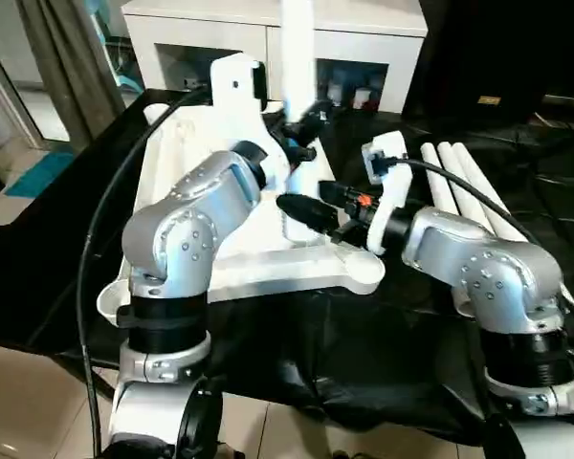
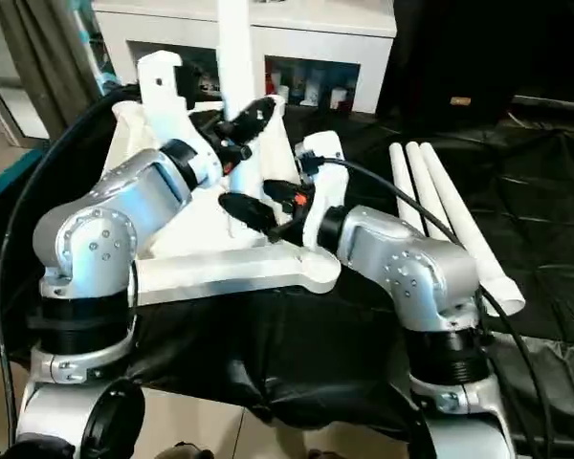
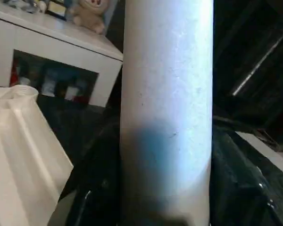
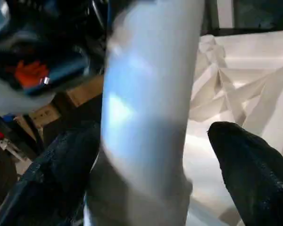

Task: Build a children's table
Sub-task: Pick table leg

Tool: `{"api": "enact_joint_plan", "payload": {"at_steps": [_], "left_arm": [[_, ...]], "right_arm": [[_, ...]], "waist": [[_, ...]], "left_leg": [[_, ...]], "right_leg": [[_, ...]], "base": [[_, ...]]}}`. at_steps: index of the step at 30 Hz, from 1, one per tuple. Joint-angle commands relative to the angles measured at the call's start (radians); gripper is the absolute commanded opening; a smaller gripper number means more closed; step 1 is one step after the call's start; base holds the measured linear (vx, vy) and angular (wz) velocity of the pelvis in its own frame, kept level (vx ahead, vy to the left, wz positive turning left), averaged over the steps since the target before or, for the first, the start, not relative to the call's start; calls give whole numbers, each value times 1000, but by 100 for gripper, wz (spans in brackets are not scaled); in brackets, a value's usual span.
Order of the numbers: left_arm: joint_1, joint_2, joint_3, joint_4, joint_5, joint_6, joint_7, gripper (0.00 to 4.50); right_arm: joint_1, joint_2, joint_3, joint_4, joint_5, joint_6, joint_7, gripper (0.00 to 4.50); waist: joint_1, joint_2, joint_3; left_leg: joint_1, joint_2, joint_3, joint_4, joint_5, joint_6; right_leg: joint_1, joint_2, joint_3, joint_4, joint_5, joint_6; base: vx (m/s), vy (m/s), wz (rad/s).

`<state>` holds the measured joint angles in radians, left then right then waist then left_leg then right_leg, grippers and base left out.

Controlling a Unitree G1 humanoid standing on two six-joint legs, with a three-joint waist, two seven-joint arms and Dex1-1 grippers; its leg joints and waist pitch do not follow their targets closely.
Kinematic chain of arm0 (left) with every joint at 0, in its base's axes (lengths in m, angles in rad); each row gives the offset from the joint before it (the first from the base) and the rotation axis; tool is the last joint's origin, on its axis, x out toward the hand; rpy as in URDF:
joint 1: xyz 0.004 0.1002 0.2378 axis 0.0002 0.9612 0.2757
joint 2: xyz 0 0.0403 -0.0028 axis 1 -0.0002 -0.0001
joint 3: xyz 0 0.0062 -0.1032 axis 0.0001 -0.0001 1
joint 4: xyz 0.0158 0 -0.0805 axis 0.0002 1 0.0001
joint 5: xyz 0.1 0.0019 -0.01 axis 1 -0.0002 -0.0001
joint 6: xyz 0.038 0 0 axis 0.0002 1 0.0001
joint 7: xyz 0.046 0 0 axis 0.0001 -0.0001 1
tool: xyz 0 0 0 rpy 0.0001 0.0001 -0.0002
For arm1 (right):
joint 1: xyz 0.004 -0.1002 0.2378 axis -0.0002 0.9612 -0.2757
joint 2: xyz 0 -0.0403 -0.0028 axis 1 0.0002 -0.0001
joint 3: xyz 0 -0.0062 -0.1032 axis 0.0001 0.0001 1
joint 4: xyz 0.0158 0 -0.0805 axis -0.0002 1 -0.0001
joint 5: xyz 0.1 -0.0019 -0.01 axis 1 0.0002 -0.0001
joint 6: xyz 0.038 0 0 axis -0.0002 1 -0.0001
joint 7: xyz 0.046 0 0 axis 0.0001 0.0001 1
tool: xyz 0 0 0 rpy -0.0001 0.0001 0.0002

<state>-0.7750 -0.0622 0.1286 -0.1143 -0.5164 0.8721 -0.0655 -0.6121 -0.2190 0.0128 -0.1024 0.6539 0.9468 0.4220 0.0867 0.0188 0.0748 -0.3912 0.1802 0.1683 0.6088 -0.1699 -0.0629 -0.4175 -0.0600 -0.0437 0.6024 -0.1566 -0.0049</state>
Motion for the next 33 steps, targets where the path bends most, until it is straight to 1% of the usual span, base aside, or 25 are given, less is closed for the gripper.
{"api": "enact_joint_plan", "payload": {"at_steps": [1, 2, 3, 4, 6, 7, 8, 9, 11, 12, 13, 14, 16, 17, 18, 20, 22, 23, 24, 25, 26, 27, 30, 32, 33], "left_arm": [[-7, 1, -5, -29, -5, 5, -6, 195], [-9, 1, -2, -28, -6, 5, -5, 195], [-8, 3, -2, -31, -9, 5, -3, 195], [-8, 3, -2, -32, -10, 6, -2, 195], [-5, 4, -2, -36, -13, 9, 1, 195], [-3, 4, -1, -38, -12, 10, 5, 195], [-3, 5, -1, -37, -12, 9, 5, 195], [-3, 6, 0, -36, -10, 9, 7, 195], [-2, 8, 3, -35, -8, 8, 11, 195], [-2, 9, 6, -35, -8, 8, 12, 195], [-1, 11, 8, -36, -9, 8, 13, 195], [-1, 11, 9, -35, -9, 8, 12, 195], [-1, 12, 10, -35, -9, 7, 12, 195], [-1, 13, 11, -34, -10, 7, 12, 251], [0, 8, 24, -31, -20, 9, 14, 265], [2, 5, 35, -29, -34, 12, 13, 271], [7, 2, 62, -27, -67, 13, 0, 299], [8, 3, 69, -26, -75, 13, -4, 299], [8, 3, 69, -25, -76, 13, -5, 312], [7, 5, 90, -18, -110, 23, -27, 312], [7, 6, 100, -14, -129, 29, -39, 328], [6, 7, 114, -12, -159, 38, -60, 339], [3, 20, 123, -12, -209, 65, -109, 361], [5, 45, 113, -22, -265, 91, -191, 383], [8, 59, 105, -26, -292, 109, -234, 383]], "right_arm": [[-14, 0, 11, 9, -12, -6, -2, 370], [-14, 1, 10, 9, -12, -5, 0, 363], [-13, 1, 11, 7, -13, -4, 3, 344], [-13, 1, 11, 7, -14, -3, 4, 344], [-13, 4, 11, 10, -19, -4, 7, 327], [-14, 3, 14, 17, -26, -8, 7, 319], [-15, 3, 15, 18, -28, -9, 7, 319], [-16, 3, 17, 23, -31, -12, 6, 300], [-17, 1, 20, 29, -36, -17, 7, 293], [-17, 0, 22, 31, -38, -19, 8, 272], [-16, 0, 23, 32, -38, -19, 9, 272], [-15, 0, 23, 32, -38, -19, 9, 260], [-14, -1, 24, 32, -39, -19, 10, 252], [-13, -2, 25, 31, -38, -19, 13, 230], [-11, -1, 24, 31, -40, -19, 15, 226], [-7, 0, 21, 30, -41, -24, 20, 220], [8, -7, 22, 17, -37, -40, 46, 205], [14, -11, 23, 8, -32, -44, 59, 205], [15, -12, 23, 7, -31, -44, 61, 201], [33, -23, 28, -19, -11, -52, 102, 201], [41, -27, 31, -30, -1, -55, 121, 199], [50, -33, 36, -45, 7, -63, 146, 199], [68, -43, 42, -79, 30, -81, 207, 198], [92, -59, 46, -122, 60, -91, 273, 198], [100, -67, 45, -138, 76, -88, 299, 198]], "waist": [[-2, -22, -89], [-1, -21, -90], [-2, -22, -89], [-2, -22, -90], [-1, -23, -90], [-1, -26, -89], [-1, -25, -90], [-1, -24, -89], [-2, -25, -88], [-2, -25, -88], [-3, -25, -87], [-2, -25, -87], [-3, -25, -87], [-3, -25, -86], [-3, -25, -86], [-3, -25, -86], [-3, -25, -86], [-2, -23, -86], [-2, -25, -86], [-1, -23, -87], [-1, -24, -87], [1, -17, -88], [0, -21, -88], [2, -21, -86], [4, -18, -87]], "left_leg": [[9, 26, -3, -55, -90, 38], [9, 25, -4, -55, -88, 38], [9, 26, -3, -56, -89, 38], [9, 25, -3, -55, -87, 37], [9, 25, -3, -55, -82, 39], [8, 25, -3, -55, -82, 40], [8, 25, -3, -55, -82, 39], [9, 26, -3, -55, -85, 39], [10, 26, -3, -56, -90, 37], [10, 26, -3, -56, -89, 36], [9, 26, -3, -56, -89, 36], [10, 26, -3, -56, -90, 36], [10, 26, -3, -57, -90, 36], [11, 26, -3, -57, -93, 36], [10, 25, -3, -57, -94, 35], [11, 26, -3, -57, -96, 31], [9, 24, -3, -57, -95, 31], [9, 25, -4, -57, -96, 31], [10, 25, -3, -57, -100, 34], [10, 25, -3, -56, -101, 36], [10, 25, -3, -56, -102, 38], [10, 25, -4, -55, -98, 40], [11, 27, -5, -56, -102, 49], [13, 25, -3, -57, -113, 46], [14, 27, -4, -57, -117, 44]], "right_leg": [[63, -56, 33, -65, -228, -144], [63, -56, 33, -64, -225, -142], [63, -56, 33, -65, -226, -140], [64, -56, 33, -64, -226, -137], [63, -56, 33, -63, -220, -137], [64, -56, 33, -63, -221, -136], [63, -57, 33, -63, -222, -136], [62, -57, 33, -64, -227, -135], [62, -56, 33, -65, -232, -133], [62, -56, 33, -65, -230, -133], [61, -56, 34, -65, -228, -133], [61, -56, 34, -65, -226, -133], [62, -56, 33, -64, -224, -134], [60, -55, 33, -65, -226, -136], [61, -56, 33, -65, -227, -135], [61, -57, 33, -65, -229, -139], [63, -56, 33, -65, -218, -144], [63, -56, 33, -64, -216, -144], [64, -56, 33, -65, -217, -142], [64, -56, 32, -66, -216, -143], [64, -56, 33, -66, -216, -143], [65, -57, 32, -64, -211, -147], [63, -56, 31, -64, -207, -155], [62, -57, 31, -68, -236, -156], [61, -57, 32, -66, -242, -155]], "base": [[0, 0, 0], [0, 0, 0], [0, 0, 0], [0, 0, 0], [0, 0, 0], [0, 0, 0], [0, 0, 0], [0, 0, 0], [0, 0, 0], [0, 0, 0], [0, 0, 0], [0, 0, 0], [0, 0, 0], [0, 0, 0], [0, 0, 0], [0, 0, 0], [0, 0, 0], [0, 0, 0], [0, 0, 0], [0, 0, 0], [0, 0, 0], [0, 0, 0], [0, 0, 0], [0, 0, 0], [0, 0, 0]]}}
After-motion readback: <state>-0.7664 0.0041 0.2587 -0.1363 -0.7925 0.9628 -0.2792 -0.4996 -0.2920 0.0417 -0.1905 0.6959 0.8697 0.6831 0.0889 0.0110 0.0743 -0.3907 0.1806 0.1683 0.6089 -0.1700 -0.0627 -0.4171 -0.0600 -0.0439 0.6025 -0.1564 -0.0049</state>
